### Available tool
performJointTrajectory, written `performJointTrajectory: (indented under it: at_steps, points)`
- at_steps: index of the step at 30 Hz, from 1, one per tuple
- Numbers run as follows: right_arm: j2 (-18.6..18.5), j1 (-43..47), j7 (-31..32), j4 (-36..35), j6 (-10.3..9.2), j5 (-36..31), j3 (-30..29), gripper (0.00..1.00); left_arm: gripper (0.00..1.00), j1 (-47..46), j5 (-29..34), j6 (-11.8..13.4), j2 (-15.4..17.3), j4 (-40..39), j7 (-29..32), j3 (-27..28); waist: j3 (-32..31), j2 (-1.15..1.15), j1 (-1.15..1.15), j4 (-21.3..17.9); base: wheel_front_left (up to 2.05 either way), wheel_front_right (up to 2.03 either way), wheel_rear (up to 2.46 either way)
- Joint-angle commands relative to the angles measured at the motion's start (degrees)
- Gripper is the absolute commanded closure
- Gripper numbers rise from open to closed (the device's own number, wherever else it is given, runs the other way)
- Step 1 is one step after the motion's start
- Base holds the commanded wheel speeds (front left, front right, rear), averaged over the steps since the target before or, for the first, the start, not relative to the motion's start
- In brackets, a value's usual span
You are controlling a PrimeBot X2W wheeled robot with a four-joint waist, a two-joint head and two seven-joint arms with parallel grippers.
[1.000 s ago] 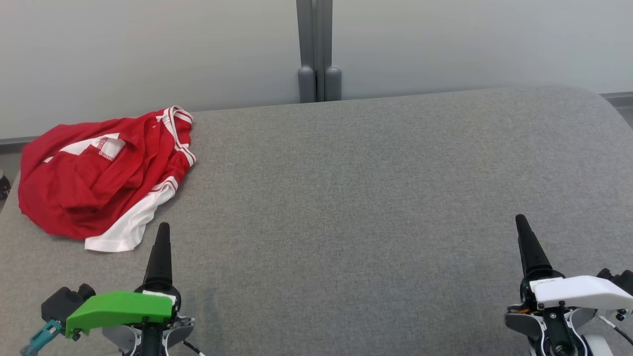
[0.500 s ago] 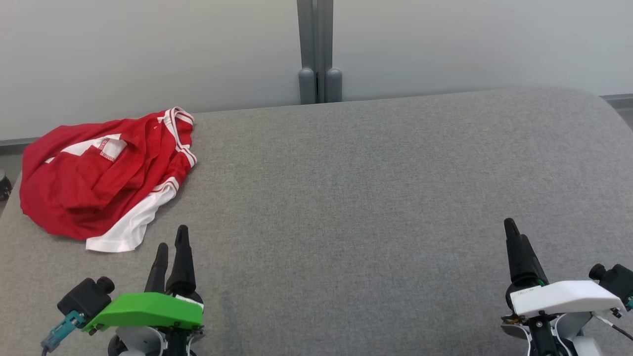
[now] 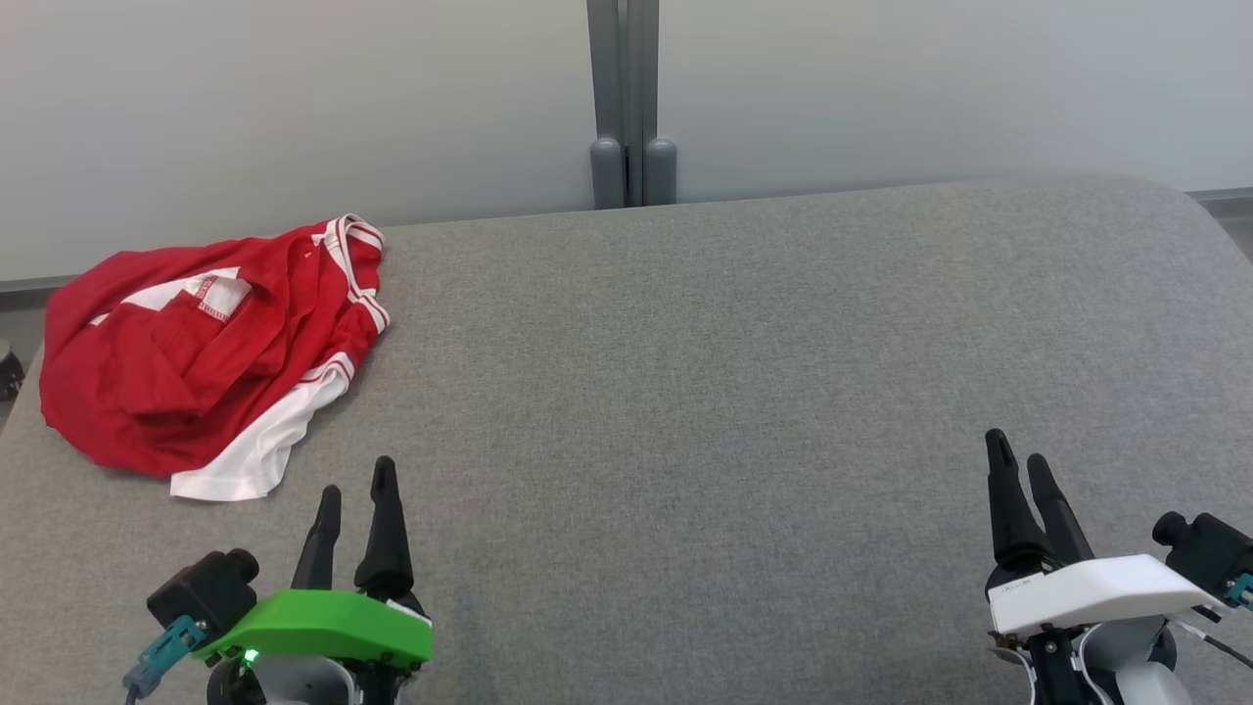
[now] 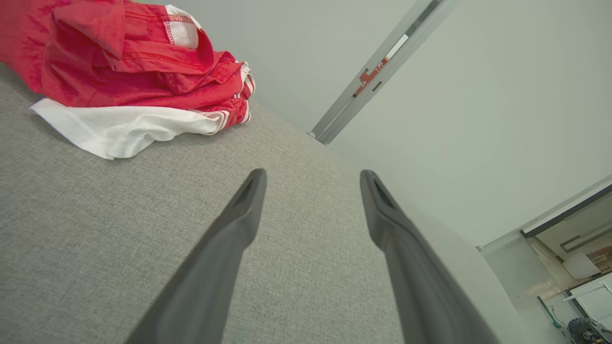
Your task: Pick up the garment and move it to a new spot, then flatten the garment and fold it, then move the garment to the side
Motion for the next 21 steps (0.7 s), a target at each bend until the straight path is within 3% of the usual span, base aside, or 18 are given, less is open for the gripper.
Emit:
performJointTrajectory:
  at_steps: [1, 21]
  points:
    - [-0.4, 0.4, -0.6, -1.1, 0.05, -1.9, 0.2, 0.00, 0.00, 0.1, 2.1, 0.3, 0.4, -0.4, -0.6, -0.4, 0.0, 0.00, 0.00, 0.0, 0.00, 0.00, 0.00]
    - [-0.4, 0.2, -3.6, -1.4, 0.05, -15.6, 1.2, 0.00, 0.00, 0.0, 12.6, 2.2, 0.5, 1.4, -3.6, -3.5, -0.1, 0.00, 0.00, 0.1, 0.00, 0.00, 0.00]
